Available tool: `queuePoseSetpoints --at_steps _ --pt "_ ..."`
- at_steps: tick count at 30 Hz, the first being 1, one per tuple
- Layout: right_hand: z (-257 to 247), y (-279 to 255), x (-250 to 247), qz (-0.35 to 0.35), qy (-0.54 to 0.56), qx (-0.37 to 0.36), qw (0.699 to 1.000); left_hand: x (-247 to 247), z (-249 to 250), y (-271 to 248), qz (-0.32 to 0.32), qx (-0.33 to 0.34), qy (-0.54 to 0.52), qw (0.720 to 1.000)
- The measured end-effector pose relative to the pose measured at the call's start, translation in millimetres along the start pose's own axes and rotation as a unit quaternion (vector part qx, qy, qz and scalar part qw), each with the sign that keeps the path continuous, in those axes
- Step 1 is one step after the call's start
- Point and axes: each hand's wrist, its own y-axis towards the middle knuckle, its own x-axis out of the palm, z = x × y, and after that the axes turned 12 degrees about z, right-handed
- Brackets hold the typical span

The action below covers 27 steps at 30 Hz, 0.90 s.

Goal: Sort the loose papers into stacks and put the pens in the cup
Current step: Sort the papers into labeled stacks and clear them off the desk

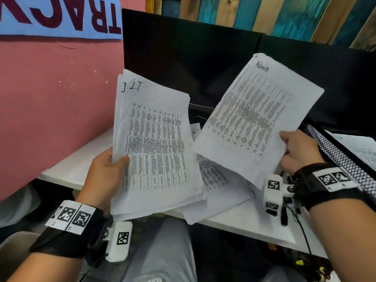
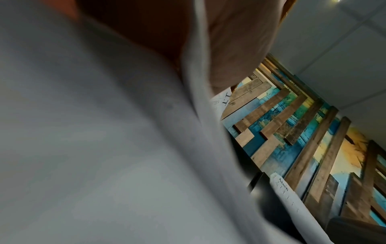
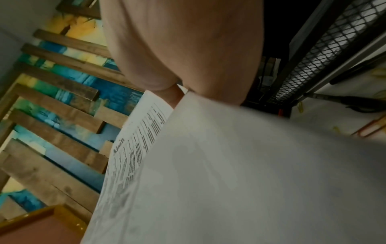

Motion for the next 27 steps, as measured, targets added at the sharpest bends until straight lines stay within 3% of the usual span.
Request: queuePoseSetpoints --at_steps 4,8,15,17,20,24,27 --pt "-10 -10 -2 -0.028 0.092 0.055 0.994 5 3 -1 -0.001 0.024 0.022 0.999" --pt "-11 -34 12 -0.082 0.062 0.023 0.994 7 5 -4 -0.017 0.013 0.008 1.0" --pt "25 -81 63 -0.176 0.016 0.065 0.982 22 20 -27 -0.103 -0.024 -0.052 0.993" --pt "35 -94 76 -0.195 0.014 0.078 0.978 23 24 -32 -0.092 -0.036 -0.067 0.993" --pt "44 -109 88 -0.19 0.002 0.062 0.98 21 22 -32 -0.094 -0.026 -0.07 0.993" --pt "43 -114 88 -0.188 -0.016 0.016 0.982 18 18 -24 -0.142 0.049 -0.007 0.989" --pt "39 -101 79 -0.172 -0.025 0.022 0.985 15 13 -15 -0.127 0.06 0.004 0.99"
